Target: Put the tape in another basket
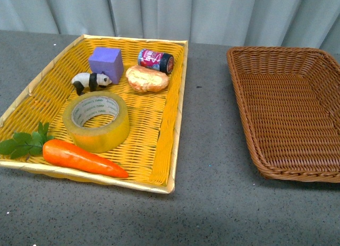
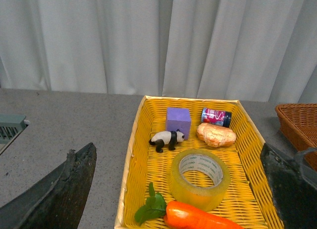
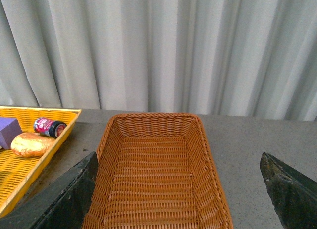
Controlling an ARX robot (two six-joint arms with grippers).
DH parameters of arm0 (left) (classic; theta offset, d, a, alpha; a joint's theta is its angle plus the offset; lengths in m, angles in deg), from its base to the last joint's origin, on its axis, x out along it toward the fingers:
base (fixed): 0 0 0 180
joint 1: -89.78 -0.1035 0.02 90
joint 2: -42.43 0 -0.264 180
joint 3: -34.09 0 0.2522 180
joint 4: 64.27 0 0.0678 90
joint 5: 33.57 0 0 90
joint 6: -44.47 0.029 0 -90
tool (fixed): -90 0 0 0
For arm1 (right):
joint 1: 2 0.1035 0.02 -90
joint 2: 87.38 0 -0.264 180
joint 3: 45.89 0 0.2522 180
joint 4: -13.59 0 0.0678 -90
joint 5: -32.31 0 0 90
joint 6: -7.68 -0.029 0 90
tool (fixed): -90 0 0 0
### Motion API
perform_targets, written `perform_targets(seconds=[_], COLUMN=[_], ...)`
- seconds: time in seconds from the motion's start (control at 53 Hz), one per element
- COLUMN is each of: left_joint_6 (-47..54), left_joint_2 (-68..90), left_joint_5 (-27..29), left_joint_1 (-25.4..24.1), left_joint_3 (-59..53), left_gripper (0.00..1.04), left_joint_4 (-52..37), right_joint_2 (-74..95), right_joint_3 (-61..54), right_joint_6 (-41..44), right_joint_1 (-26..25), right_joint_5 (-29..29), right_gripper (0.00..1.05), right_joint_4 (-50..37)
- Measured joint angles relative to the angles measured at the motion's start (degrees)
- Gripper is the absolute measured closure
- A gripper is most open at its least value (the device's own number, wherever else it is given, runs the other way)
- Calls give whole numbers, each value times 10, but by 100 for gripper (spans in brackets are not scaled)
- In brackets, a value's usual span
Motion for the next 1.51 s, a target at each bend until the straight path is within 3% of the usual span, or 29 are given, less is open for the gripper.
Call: perform_targets(seconds=[1.509], left_joint_6=[0], left_joint_2=[0], left_joint_5=[0], left_joint_1=[0], left_joint_3=[0], left_gripper=[7], left_joint_4=[0], right_joint_2=[0], right_joint_3=[0], right_joint_6=[0], right_joint_1=[0], right_joint_5=[0], right_gripper=[9], right_joint_4=[0])
